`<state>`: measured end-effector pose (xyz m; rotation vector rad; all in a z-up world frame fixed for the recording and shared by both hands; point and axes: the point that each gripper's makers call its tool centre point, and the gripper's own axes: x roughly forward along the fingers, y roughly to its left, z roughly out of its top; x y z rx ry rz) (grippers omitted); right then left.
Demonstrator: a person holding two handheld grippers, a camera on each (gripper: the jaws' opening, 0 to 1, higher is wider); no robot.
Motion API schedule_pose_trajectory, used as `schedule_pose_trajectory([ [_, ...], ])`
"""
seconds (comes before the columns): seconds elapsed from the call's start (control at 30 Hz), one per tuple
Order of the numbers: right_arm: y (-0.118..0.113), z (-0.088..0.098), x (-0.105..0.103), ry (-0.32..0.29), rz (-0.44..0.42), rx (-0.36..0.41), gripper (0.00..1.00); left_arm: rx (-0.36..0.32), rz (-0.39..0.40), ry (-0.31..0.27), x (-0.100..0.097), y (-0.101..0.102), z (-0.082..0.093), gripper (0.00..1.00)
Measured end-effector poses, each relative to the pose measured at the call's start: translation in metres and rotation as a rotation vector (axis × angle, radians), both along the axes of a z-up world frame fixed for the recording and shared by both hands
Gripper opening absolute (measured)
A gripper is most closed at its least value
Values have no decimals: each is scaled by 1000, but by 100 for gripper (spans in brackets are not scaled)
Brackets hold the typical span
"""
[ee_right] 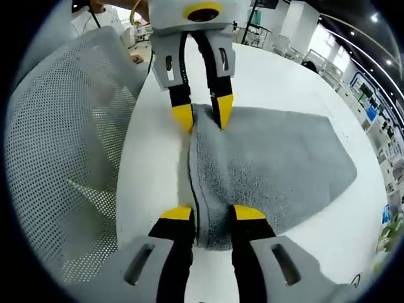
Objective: Fold the towel on the table until its edges align and the towel forms a compact rectangular stack.
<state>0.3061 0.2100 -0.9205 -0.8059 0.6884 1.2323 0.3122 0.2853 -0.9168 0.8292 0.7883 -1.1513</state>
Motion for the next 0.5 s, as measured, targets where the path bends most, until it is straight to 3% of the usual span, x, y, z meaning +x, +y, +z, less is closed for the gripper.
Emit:
schedule_pose_trajectory([
  [0.17,1,1,0,-34,12,-22,12,33,-10,-25,3,0,0,12],
  [0.23,1,3,-2,-41,14,-19,10,33,27,-14,3,1,1,10],
  [0.37,0,8,-7,-68,-41,10,9,47,19,-24,2,0,2,10],
  [0.5,-1,9,-15,-45,-77,32,8,50,-4,-56,-7,1,2,10],
])
